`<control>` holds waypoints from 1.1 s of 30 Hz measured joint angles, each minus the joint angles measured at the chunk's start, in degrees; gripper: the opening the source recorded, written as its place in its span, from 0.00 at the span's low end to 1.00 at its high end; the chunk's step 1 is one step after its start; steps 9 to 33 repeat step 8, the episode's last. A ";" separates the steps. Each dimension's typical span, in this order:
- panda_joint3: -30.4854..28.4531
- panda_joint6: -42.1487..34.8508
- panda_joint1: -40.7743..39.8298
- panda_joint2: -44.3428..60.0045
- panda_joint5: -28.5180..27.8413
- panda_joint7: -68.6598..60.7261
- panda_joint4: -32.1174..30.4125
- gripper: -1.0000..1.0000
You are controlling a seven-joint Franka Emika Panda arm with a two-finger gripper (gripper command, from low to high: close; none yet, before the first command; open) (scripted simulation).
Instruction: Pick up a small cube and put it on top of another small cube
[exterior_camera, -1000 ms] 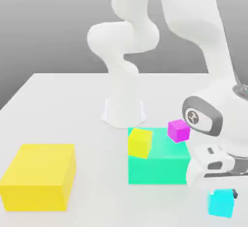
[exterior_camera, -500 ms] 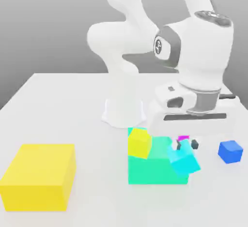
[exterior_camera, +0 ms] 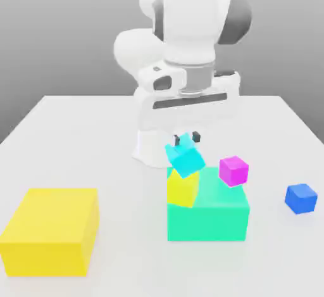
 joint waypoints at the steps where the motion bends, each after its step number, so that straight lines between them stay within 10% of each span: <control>1: 0.06 2.43 -0.04 1.70 0.03 -0.04 -0.73 0.00; 2: 0.13 4.09 -0.09 2.86 0.06 -0.07 -1.23 1.00; 33: 0.18 4.94 -0.14 3.45 -0.01 -0.03 -1.47 1.00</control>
